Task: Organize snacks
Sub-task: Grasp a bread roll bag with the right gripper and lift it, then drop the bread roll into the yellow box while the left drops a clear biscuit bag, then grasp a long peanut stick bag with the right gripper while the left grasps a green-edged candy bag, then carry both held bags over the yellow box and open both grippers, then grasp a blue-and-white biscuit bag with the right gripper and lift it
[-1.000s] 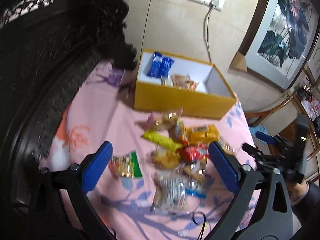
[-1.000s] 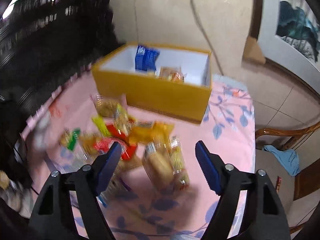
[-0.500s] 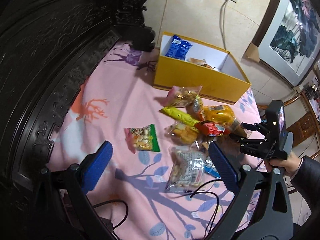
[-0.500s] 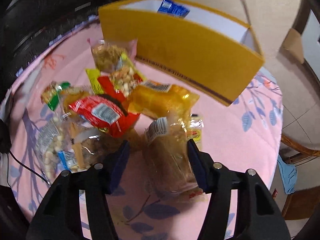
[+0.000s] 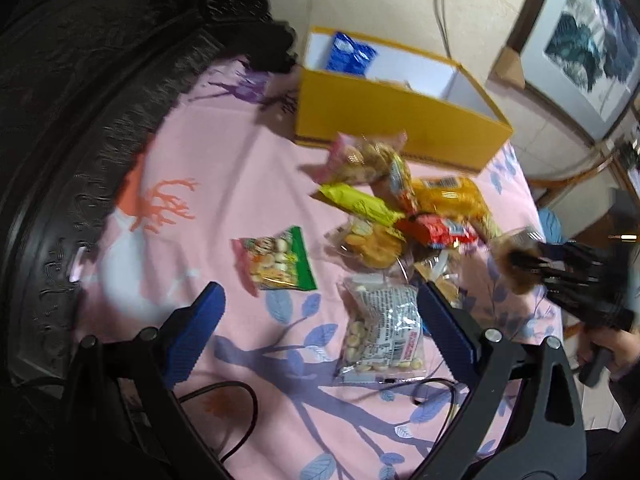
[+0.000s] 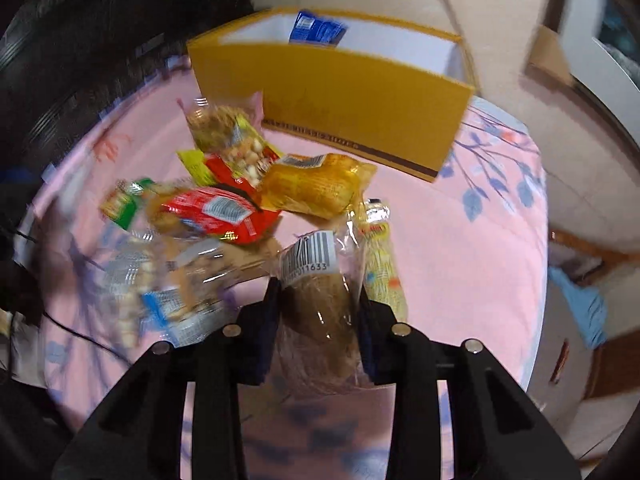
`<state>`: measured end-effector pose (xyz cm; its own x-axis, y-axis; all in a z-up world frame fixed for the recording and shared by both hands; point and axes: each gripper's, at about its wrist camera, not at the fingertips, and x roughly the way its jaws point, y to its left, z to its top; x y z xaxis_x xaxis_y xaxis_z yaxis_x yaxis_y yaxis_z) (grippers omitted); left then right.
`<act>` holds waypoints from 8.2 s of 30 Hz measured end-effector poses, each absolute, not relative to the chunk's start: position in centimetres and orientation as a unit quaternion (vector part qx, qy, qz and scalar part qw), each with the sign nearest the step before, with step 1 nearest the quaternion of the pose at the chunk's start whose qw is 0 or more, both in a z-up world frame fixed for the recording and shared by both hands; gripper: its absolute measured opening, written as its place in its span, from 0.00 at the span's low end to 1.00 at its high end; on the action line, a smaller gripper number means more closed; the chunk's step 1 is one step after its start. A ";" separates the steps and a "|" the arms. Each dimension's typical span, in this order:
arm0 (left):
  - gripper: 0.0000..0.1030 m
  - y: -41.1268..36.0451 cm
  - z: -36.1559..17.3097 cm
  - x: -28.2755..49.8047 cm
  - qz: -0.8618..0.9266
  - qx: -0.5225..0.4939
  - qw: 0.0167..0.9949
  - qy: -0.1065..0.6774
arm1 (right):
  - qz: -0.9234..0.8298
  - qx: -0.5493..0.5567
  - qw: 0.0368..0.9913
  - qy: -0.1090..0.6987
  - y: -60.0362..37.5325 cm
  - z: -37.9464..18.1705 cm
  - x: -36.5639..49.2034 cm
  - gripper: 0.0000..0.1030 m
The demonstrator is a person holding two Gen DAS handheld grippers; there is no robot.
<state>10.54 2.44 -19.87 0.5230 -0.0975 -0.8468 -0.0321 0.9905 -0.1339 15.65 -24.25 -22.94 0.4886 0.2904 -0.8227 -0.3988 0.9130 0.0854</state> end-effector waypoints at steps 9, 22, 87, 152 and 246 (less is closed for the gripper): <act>0.96 -3.1 -26.1 12.4 -0.063 -0.007 0.831 0.552 | 0.170 0.065 0.879 0.440 -27.4 -18.8 9.5 0.34; 0.64 -4.8 -30.0 13.1 -0.092 0.017 0.808 0.582 | 0.176 0.088 0.883 0.426 -26.4 -17.3 8.8 0.34; 0.93 -1.1 -4.0 24.3 -0.057 -0.062 0.944 0.319 | 0.142 0.026 0.949 0.281 -24.4 -6.2 24.9 0.72; 0.94 7.5 -25.8 15.7 0.078 -0.041 0.820 0.566 | 0.117 0.121 0.859 0.483 -28.5 -23.1 11.7 0.28; 0.94 4.1 -15.3 11.1 -0.013 -0.099 0.877 0.469 | 0.320 -0.156 0.803 0.479 -14.0 -28.9 13.4 0.71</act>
